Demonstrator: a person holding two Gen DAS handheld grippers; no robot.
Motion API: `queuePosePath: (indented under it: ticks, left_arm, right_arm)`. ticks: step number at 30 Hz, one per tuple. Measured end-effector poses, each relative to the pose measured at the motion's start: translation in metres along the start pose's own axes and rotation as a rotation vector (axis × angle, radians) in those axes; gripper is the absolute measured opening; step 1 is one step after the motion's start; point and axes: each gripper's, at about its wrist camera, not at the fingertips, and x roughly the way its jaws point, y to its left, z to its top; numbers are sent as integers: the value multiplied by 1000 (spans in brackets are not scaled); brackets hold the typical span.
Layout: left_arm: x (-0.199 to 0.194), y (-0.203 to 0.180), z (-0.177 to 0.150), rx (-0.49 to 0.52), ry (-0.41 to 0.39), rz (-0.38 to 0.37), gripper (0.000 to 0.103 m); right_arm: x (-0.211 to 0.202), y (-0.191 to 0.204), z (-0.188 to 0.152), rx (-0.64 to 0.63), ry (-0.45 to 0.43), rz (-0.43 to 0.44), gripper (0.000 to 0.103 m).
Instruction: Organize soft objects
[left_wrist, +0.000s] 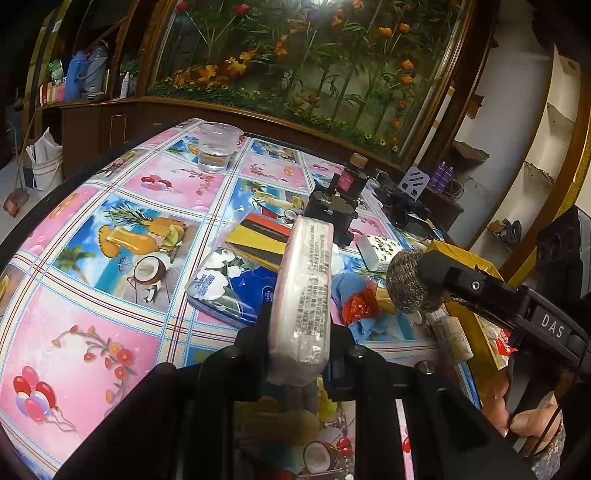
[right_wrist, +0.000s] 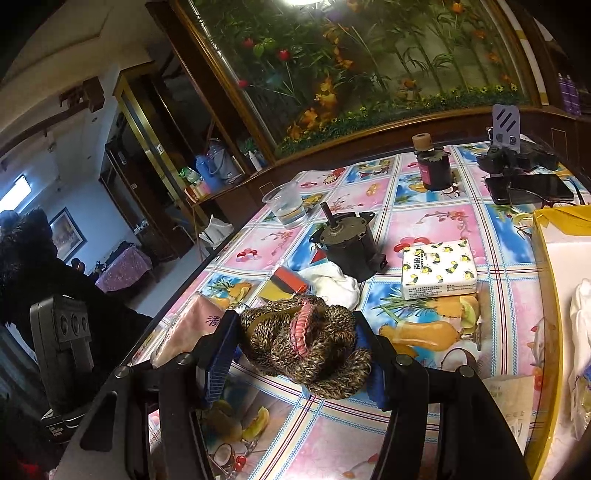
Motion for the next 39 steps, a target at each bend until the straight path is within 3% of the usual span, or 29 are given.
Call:
queuePosePath:
  ticks: [39]
  left_arm:
    - [-1,-1,-1,3,9,-25,21]
  right_arm:
    - [3,-2,1,9,5,-19,65]
